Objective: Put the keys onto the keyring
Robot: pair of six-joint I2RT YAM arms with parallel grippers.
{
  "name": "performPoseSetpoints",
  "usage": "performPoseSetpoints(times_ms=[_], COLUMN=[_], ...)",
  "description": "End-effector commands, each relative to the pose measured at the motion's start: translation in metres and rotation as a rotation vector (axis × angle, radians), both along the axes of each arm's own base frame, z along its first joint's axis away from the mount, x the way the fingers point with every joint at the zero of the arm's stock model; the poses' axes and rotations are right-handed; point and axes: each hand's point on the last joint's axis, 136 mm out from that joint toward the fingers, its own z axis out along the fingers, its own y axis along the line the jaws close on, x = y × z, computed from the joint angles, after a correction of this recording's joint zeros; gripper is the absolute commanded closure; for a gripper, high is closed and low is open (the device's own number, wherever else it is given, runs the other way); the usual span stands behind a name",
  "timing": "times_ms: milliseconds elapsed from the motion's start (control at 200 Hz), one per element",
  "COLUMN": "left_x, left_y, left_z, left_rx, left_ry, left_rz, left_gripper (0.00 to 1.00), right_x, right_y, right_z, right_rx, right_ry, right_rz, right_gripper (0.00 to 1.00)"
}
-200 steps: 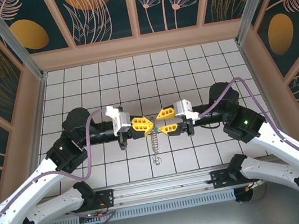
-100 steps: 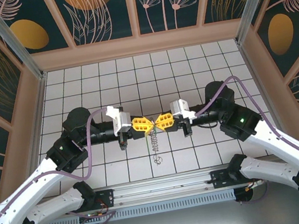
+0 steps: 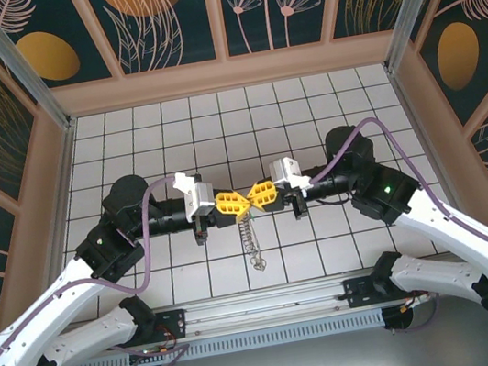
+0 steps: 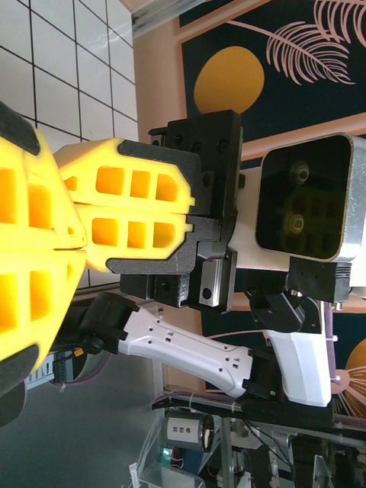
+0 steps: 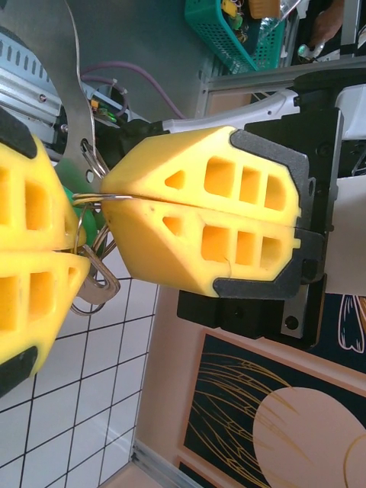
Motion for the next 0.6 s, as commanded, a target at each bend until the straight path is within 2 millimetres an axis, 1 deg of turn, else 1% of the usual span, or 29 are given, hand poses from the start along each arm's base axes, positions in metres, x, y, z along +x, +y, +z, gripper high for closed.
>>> performPoseSetpoints(times_ms=[0,15,60,100,175,215,290,405,485,596], left_x=[-0.002,-0.001,0.003,0.005,0.007,0.007,0.007,0.007,0.006,0.003], left_y=[0.004,0.005,0.006,0.007,0.009,0.01,0.009,0.008,0.008,0.008], left_z=[0.03,0.031,0.033,0.034,0.038,0.04,0.038,0.038,0.038,0.039], left_rx=[-0.097,-0.1,-0.11,-0.118,-0.136,-0.143,-0.139,-0.138,-0.139,-0.142], left_ry=[-0.07,-0.072,-0.077,-0.082,-0.097,-0.102,-0.099,-0.095,-0.094,-0.087], left_rz=[0.014,0.024,0.049,0.067,0.088,0.093,0.09,0.084,0.077,0.062], left_gripper=[1.0,1.0,1.0,1.0,1.0,1.0,1.0,1.0,1.0,1.0], right_x=[0.001,0.001,0.001,0.002,0.002,0.003,0.002,-0.003,-0.005,-0.007], right_y=[0.002,0.001,-0.002,-0.005,-0.012,-0.014,-0.018,-0.022,-0.021,-0.017], right_z=[0.002,0.003,0.005,0.008,0.014,0.016,0.02,0.03,0.035,0.037], right_rx=[0.005,0.008,0.022,0.036,0.058,0.063,0.072,0.108,0.129,0.139], right_ry=[-0.017,-0.017,-0.02,-0.024,-0.033,-0.036,-0.043,-0.066,-0.077,-0.078], right_rz=[-0.009,-0.013,-0.033,-0.052,-0.087,-0.103,-0.12,-0.114,-0.097,-0.066], right_gripper=[1.0,0.99,0.87,0.79,0.68,0.64,0.62,0.65,0.64,0.64])
